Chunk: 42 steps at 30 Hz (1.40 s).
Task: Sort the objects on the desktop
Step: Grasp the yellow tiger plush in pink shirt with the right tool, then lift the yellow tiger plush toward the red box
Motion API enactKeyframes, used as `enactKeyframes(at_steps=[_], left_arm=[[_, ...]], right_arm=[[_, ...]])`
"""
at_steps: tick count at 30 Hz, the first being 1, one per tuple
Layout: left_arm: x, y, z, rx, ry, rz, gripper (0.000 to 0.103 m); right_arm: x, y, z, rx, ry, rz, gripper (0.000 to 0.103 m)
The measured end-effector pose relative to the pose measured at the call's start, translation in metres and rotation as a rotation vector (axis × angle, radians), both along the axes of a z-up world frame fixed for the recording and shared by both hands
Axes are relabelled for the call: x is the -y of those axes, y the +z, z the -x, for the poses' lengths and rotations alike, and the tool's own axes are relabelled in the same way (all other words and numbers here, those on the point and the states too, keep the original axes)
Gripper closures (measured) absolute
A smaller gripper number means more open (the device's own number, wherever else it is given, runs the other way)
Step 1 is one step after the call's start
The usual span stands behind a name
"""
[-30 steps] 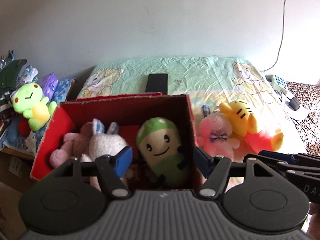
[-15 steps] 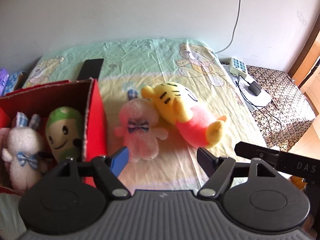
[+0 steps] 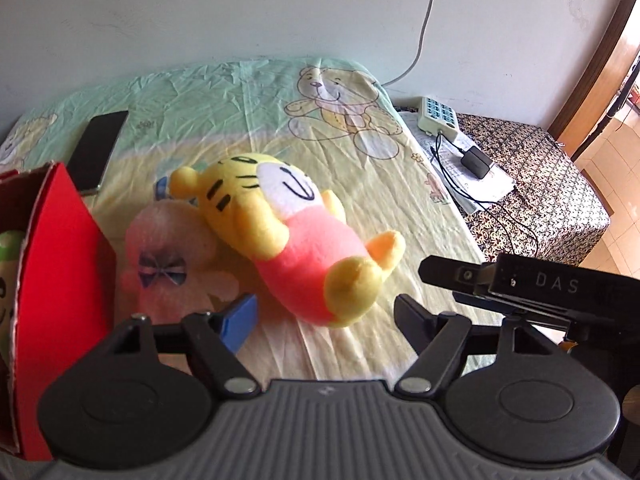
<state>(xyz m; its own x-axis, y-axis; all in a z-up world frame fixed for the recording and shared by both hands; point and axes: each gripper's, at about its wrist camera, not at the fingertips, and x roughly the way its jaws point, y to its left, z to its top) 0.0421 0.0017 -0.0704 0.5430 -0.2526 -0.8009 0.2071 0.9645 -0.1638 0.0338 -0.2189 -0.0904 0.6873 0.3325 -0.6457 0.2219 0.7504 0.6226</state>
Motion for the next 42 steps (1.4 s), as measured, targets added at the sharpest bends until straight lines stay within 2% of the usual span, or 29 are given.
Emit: enactKeyframes(at_steps=[3, 7, 12, 13, 14, 16, 20, 25, 30, 36, 42], left_arm=[[0.008, -0.003, -0.004, 0.021, -0.018, -0.010, 0.031], [0.018, -0.012, -0.014, 0.010, -0.054, -0.037, 0.052], [0.017, -0.019, -0.023, 0.010, -0.046, -0.042, 0.060], [0.018, -0.019, -0.025, 0.013, -0.051, -0.053, 0.063], [0.019, -0.020, -0.024, 0.013, -0.058, -0.072, 0.067], [0.019, -0.022, -0.023, 0.012, -0.065, -0.081, 0.068], [0.013, -0.019, -0.021, 0.007, -0.063, -0.060, 0.072], [0.006, -0.011, -0.008, 0.016, -0.089, -0.047, 0.073], [0.002, -0.005, 0.021, 0.028, -0.145, -0.055, 0.074], [-0.012, -0.006, 0.061, -0.002, -0.238, -0.009, 0.074], [-0.033, -0.020, 0.091, -0.063, -0.269, 0.026, 0.074]], right_arm=[[0.004, -0.011, -0.014, -0.012, -0.010, -0.058, 0.044], [0.003, -0.022, -0.031, -0.012, -0.007, -0.056, 0.044], [0.001, -0.036, -0.049, -0.028, 0.012, -0.068, 0.046], [0.000, -0.039, -0.051, -0.033, 0.024, -0.073, 0.048], [-0.001, -0.041, -0.054, -0.039, 0.036, -0.083, 0.056], [-0.003, -0.043, -0.056, -0.046, 0.056, -0.099, 0.070], [-0.002, -0.037, -0.051, -0.037, 0.085, -0.086, 0.075], [0.000, -0.027, -0.033, -0.034, 0.103, -0.102, 0.077], [-0.007, -0.016, -0.006, -0.043, 0.140, -0.094, 0.077], [-0.020, -0.010, 0.032, -0.084, 0.215, -0.048, 0.077], [-0.040, -0.016, 0.066, -0.138, 0.310, -0.020, 0.076]])
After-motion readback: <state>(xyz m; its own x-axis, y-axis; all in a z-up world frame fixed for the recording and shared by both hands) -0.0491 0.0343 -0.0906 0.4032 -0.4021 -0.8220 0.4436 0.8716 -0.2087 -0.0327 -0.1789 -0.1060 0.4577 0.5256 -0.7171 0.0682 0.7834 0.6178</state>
